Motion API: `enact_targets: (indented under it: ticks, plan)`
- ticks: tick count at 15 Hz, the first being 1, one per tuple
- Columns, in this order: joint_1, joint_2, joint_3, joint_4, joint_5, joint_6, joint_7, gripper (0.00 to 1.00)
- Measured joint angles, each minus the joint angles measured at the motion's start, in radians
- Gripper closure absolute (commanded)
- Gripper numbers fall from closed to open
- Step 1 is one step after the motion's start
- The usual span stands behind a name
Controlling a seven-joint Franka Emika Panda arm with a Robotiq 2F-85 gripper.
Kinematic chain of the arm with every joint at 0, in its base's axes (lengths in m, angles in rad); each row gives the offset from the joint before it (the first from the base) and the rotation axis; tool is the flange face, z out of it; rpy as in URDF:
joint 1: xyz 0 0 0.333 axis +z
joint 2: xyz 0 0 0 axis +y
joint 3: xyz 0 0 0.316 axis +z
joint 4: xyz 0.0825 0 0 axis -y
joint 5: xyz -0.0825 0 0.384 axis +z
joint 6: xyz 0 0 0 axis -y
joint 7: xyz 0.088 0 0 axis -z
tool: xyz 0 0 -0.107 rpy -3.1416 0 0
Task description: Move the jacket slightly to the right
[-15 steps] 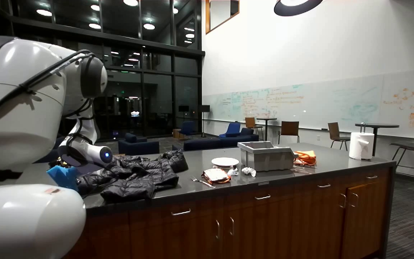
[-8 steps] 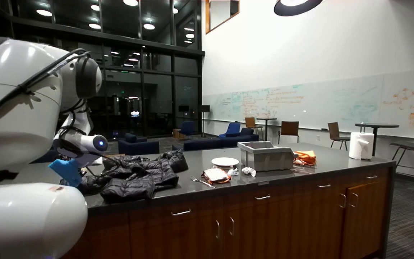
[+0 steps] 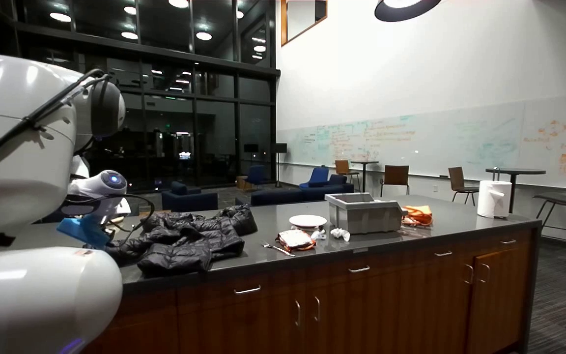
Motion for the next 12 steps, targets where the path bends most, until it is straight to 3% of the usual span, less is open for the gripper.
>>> enact_targets:
  ticks: [5, 12]
  plan:
    - [0.077, 0.022, -0.068, 0.006, -0.293, 0.007, 0.126, 0.00]
    - [0.114, 0.054, -0.126, 0.047, -0.530, -0.011, 0.132, 0.00]
